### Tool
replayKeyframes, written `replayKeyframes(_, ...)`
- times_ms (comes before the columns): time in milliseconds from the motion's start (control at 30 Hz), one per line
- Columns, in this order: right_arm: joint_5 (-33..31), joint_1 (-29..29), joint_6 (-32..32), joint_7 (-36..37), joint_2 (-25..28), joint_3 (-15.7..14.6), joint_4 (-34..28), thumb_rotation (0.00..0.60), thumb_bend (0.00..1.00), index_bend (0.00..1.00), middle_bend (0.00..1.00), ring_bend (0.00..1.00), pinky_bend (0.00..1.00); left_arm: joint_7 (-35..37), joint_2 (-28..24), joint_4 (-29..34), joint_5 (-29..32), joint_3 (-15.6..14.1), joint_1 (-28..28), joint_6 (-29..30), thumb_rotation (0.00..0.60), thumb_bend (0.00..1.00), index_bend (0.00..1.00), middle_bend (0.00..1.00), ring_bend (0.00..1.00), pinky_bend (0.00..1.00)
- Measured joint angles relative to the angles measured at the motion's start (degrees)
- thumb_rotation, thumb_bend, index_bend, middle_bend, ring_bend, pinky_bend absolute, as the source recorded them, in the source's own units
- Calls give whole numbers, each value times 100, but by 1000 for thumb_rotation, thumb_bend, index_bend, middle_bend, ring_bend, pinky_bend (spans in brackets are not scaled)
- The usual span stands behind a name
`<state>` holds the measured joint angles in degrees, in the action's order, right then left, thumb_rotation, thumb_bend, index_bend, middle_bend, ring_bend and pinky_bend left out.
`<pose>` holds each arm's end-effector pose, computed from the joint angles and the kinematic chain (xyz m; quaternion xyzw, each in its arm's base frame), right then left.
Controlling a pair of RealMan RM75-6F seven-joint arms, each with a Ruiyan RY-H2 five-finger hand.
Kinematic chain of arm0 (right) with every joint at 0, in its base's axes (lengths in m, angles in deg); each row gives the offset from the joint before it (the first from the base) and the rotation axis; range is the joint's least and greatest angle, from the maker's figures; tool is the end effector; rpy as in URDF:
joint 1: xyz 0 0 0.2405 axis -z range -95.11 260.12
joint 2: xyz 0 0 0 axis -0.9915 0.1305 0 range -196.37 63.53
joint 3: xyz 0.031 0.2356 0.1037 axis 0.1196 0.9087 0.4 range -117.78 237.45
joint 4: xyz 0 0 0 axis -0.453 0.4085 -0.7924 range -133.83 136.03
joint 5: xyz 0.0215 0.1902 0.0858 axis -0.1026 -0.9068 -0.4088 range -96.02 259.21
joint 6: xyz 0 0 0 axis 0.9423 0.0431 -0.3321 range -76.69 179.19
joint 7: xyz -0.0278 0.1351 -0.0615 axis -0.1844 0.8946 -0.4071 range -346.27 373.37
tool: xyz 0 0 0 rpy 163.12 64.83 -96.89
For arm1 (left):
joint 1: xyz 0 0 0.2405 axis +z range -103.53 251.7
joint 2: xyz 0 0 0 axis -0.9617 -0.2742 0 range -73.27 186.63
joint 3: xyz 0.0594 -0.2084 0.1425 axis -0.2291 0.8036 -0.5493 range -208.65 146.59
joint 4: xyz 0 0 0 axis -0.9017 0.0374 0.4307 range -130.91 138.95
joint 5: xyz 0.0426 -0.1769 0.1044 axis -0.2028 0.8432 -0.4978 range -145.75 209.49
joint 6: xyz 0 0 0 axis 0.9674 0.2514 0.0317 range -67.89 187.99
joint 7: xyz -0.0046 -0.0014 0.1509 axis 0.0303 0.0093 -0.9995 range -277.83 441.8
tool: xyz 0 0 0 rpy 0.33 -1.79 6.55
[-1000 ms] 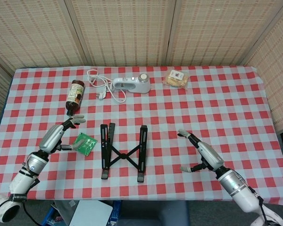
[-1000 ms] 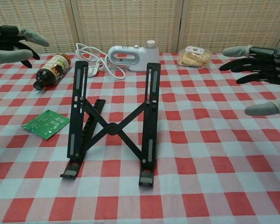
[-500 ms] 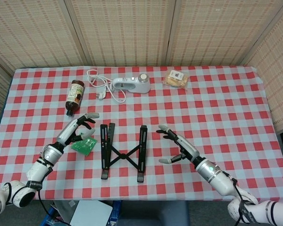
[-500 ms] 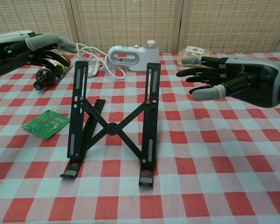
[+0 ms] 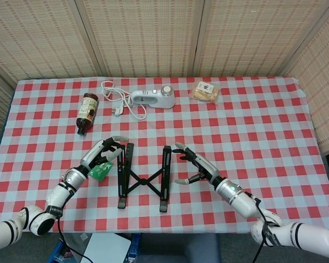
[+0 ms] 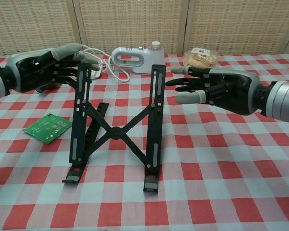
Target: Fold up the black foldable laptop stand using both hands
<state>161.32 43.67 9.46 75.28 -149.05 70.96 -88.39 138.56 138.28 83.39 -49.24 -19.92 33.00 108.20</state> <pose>-0.1461 -0.3221 -0.0181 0.4437 -0.7711 0.4546 0.0435 -0.1692 0.3694 0.0173 -0.5080 -0.6801 -0.5095 0.1409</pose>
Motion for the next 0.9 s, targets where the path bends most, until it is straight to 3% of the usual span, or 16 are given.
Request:
replayKeyframes(167, -33, -121, 115, 321, -162, 81, 156, 600, 0, 20, 161, 9, 69, 104, 108, -89, 91, 10, -89, -134, 258, 240, 290, 280, 356, 470)
replayKeyframes(433, 202, -363, 294, 766, -296, 117, 334, 600, 0, 131, 229, 51, 70, 314, 66, -35, 163, 14, -111, -238, 261, 240, 336, 354, 430, 539)
replayKeyframes(700, 688, -484, 188, 1066, -261, -75, 311, 600, 0, 196, 265, 73, 70, 730, -273, 266, -67, -81, -81, -276, 268, 240, 375, 409, 472, 571)
replayKeyframes(900, 1186, -480, -262, 1176, -39, -330, 74, 600, 0, 202, 267, 73, 70, 1176, -726, 664, -658, -297, 30, 56, 281, 240, 376, 409, 472, 575)
